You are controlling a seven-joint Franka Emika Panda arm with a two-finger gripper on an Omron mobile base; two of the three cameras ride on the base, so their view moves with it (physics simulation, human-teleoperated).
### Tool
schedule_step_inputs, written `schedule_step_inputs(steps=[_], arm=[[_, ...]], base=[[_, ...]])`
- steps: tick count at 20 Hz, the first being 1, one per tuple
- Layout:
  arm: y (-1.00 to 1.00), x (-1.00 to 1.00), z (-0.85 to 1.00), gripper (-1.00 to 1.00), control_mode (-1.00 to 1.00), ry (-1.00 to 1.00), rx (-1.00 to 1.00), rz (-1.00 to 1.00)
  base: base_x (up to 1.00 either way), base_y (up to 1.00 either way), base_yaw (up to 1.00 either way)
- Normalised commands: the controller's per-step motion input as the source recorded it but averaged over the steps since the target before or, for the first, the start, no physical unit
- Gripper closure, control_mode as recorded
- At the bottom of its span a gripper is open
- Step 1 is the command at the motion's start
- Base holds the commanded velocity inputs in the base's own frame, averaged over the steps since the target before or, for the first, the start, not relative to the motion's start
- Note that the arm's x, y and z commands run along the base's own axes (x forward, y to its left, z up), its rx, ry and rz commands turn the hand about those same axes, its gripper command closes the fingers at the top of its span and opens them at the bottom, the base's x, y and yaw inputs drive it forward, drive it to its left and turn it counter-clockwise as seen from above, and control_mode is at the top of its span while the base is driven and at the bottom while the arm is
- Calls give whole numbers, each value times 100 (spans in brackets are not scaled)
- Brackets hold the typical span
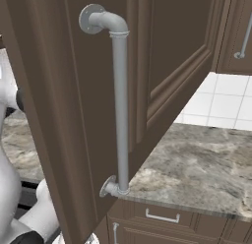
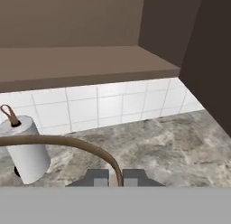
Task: Open the cabinet and move the ladle to the pot. Then close the cabinet.
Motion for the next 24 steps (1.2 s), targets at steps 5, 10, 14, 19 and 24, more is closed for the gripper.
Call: schedule_step_inputs(steps=[5,10,14,19,24], arm=[[64,-89,-2,100,-100,1,0,0],[43,-46,-12,100,-100,5,0,0],[26,-8,-20,100,-100,9,0,0],[1,0,-14,100,-100,4,0,0],[0,-3,-22,100,-100,0,0,0]], base=[[0,0,0],[0,0,0],[0,0,0],[0,0,0],[0,0,0]])
